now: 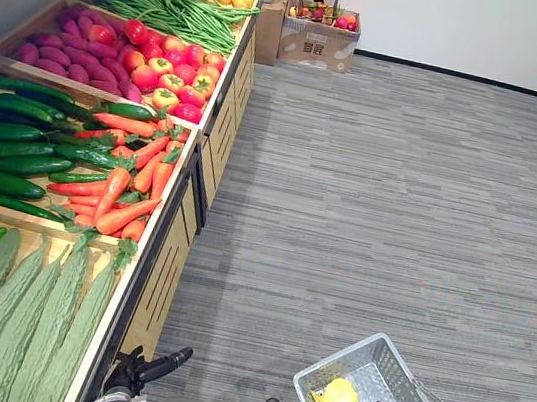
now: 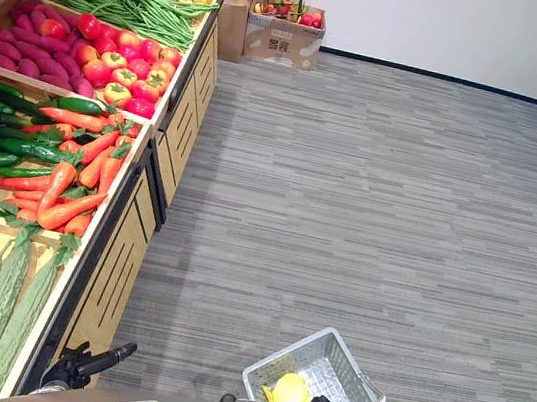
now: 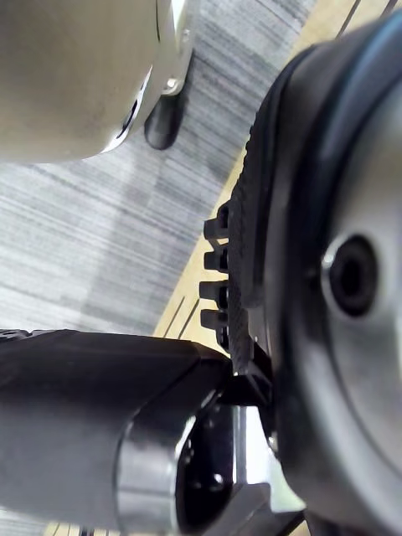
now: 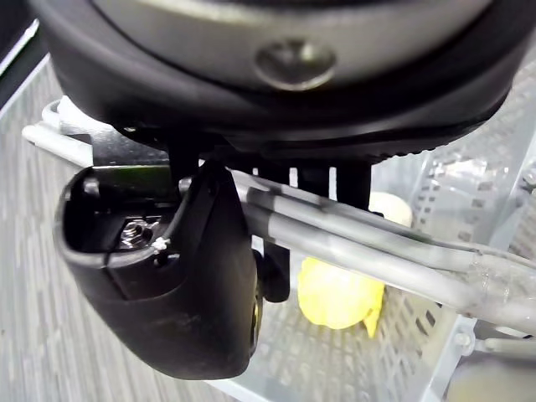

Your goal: Pick vegetable in the basket

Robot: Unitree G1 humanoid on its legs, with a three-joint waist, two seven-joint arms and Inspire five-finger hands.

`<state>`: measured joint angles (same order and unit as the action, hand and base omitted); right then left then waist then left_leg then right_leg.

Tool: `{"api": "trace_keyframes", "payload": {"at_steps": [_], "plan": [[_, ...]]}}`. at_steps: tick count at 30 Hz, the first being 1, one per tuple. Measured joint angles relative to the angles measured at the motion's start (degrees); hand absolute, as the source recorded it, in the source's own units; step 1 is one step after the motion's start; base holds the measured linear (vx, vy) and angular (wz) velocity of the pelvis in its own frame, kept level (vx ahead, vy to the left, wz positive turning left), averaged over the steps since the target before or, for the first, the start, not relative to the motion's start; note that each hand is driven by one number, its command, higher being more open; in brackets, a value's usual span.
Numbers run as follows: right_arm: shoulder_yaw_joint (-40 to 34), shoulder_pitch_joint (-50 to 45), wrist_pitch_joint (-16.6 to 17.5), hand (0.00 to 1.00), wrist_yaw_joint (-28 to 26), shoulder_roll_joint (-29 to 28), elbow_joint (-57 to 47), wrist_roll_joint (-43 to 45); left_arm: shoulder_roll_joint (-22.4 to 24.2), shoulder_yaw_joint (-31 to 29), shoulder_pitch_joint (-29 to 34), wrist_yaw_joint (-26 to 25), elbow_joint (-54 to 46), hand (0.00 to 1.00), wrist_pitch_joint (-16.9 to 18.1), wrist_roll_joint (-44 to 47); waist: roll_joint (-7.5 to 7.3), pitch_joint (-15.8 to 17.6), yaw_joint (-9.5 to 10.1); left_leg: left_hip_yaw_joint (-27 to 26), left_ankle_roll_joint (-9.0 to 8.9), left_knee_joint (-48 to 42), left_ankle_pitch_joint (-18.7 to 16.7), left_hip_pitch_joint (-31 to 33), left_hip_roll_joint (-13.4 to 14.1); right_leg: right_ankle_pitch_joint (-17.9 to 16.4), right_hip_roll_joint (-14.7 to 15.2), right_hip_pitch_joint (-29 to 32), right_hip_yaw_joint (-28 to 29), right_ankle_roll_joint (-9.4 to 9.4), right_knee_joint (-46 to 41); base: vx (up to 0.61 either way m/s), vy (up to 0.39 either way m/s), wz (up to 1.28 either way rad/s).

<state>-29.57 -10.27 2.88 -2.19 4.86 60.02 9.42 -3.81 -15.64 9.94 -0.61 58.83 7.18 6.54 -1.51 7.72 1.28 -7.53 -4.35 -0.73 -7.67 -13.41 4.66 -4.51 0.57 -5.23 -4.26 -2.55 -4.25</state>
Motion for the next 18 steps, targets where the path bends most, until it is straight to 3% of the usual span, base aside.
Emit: {"api": "trace_keyframes", "payload": {"at_steps": [4,10,12,14,18], "plan": [[0.95,0.03,0.0,0.0,0.0,0.43,0.01,-0.18,0.0,-0.04,0.0,-0.15,0.04,1.0,0.02,-0.16,0.0,0.0,0.01,-0.09,0.03,-0.3,-0.1,-0.07,0.02,0.86,-0.12,-0.83,0.19,0.43,1.54,-0.01,-0.01,-0.03],[1.04,0.31,-0.05,0.0,-0.01,0.74,-0.05,-0.24,0.04,0.06,0.16,-0.55,-0.26,1.0,0.29,-0.37,0.41,0.2,0.12,-0.78,0.67,-6.56,-4.91,1.92,0.98,0.75,-0.81,-0.11,1.71,0.61,0.21,-0.09,0.005,-0.14],[0.97,1.14,0.01,0.0,0.02,0.73,-0.19,-0.18,0.12,0.19,0.49,-0.18,-1.19,1.0,0.35,-0.24,0.48,0.35,0.35,-1.67,1.25,-10.98,-7.51,4.6,1.07,-2.54,-0.64,4.07,2.46,0.45,-6.93,-0.1,0.005,-0.25],[0.59,0.68,0.25,0.0,0.22,0.47,-0.62,0.31,-0.13,1.12,0.98,0.13,-2.73,1.0,0.5,-0.09,0.05,1.66,-0.09,-1.12,1.85,-16.79,-11.19,6.01,0.9,-8.13,0.82,7.54,1.08,-1.75,-17.57,-0.09,-0.022,0.1],[-0.42,-0.05,0.24,0.0,0.8,0.09,-2.34,1.06,-0.86,1.76,0.19,-0.98,-2.25,1.0,0.24,-0.45,0.12,2.8,-0.66,1.28,1.12,-23.65,-15.52,7.19,1.61,-9.81,2.25,12.26,-2.08,-2.27,-32.41,-0.05,-0.043,0.21]]}}
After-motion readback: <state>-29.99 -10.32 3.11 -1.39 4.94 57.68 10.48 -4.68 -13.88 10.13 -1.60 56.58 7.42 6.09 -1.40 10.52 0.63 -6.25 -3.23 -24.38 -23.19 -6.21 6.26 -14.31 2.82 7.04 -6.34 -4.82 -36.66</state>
